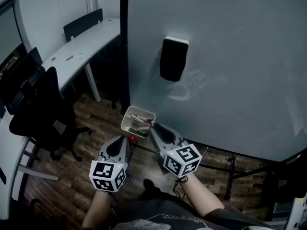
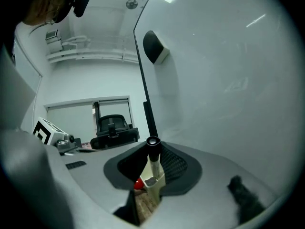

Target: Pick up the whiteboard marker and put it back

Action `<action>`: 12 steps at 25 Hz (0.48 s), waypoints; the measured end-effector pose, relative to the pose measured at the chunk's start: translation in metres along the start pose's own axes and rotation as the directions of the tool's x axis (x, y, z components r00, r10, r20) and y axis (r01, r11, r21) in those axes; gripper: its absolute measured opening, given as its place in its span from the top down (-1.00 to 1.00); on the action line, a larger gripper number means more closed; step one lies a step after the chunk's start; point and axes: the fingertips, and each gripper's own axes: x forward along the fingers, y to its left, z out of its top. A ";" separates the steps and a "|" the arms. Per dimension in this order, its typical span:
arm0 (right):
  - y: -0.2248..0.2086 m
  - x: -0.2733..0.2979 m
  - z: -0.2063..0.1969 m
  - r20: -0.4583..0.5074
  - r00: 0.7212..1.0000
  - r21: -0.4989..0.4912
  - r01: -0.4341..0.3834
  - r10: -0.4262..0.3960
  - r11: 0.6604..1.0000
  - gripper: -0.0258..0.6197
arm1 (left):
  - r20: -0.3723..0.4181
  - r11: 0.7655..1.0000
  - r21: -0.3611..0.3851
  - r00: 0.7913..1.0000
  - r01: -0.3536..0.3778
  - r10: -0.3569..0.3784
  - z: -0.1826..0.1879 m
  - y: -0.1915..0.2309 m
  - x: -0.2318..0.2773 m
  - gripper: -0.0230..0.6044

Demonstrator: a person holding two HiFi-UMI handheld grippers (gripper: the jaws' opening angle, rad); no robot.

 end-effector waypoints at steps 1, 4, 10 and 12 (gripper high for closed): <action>-0.001 0.002 -0.003 -0.004 1.000 0.008 -0.005 0.005 1.000 0.65 | -0.004 1.000 -0.001 1.000 -0.001 0.001 -0.001 0.001 0.003 0.88; -0.003 0.009 -0.011 -0.019 1.000 0.017 -0.023 0.023 1.000 0.65 | -0.013 1.000 -0.002 1.000 -0.006 0.006 -0.003 0.002 0.010 0.88; -0.005 0.014 -0.026 -0.061 0.997 0.026 -0.045 0.047 0.999 0.65 | -0.021 1.000 -0.014 1.000 -0.022 0.022 -0.006 0.005 0.016 0.88; -0.004 0.016 -0.031 -0.076 0.996 0.029 -0.055 0.057 0.998 0.64 | -0.024 0.999 -0.018 0.999 -0.029 0.028 -0.007 0.006 0.016 0.88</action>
